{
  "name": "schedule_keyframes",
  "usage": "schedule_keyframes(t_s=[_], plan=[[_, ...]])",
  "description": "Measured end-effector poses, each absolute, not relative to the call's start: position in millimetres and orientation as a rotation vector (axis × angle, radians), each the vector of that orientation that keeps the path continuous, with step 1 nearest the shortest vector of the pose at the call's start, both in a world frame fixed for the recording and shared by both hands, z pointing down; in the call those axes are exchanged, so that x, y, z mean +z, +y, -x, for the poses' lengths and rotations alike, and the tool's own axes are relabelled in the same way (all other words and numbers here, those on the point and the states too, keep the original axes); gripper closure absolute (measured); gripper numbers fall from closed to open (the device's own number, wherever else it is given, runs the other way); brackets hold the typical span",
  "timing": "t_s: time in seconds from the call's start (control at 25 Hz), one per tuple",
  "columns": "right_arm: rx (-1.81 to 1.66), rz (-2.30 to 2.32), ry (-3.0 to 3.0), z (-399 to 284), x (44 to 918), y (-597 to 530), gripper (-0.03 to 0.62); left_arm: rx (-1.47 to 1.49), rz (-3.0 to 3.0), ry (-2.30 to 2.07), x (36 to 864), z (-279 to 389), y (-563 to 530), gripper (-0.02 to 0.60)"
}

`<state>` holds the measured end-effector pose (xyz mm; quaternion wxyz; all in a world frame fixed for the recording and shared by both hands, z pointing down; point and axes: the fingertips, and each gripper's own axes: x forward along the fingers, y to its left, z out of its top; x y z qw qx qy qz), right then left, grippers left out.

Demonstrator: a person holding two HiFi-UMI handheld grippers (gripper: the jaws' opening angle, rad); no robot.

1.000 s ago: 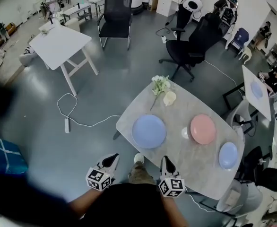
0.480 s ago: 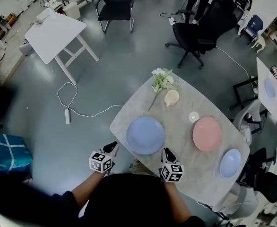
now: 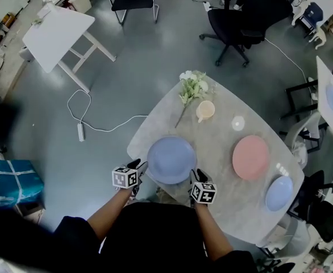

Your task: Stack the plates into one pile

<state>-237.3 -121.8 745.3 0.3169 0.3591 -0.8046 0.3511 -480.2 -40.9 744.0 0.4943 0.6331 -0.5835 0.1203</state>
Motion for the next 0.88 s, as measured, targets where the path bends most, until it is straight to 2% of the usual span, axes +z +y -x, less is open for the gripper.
schedule_keyframes(t_s=[0.32, 0.48, 0.64, 0.88], plan=[[1.056, -0.927, -2.046, 242, 778, -128, 0.494, 0.424, -1.466, -1.379, 786, 469, -47, 0.411], [1.078, -0.914, -2.038, 246, 786, -129, 0.497, 0.438, -1.471, -1.397, 797, 468, -48, 0.489], [1.066, -0.909, -2.034, 243, 789, -134, 0.537, 0.467, -1.494, -1.390, 802, 463, -52, 0.494], [1.040, -0.946, -2.077, 240, 775, -132, 0.548, 0.415, -1.494, -1.373, 794, 456, -47, 0.520]])
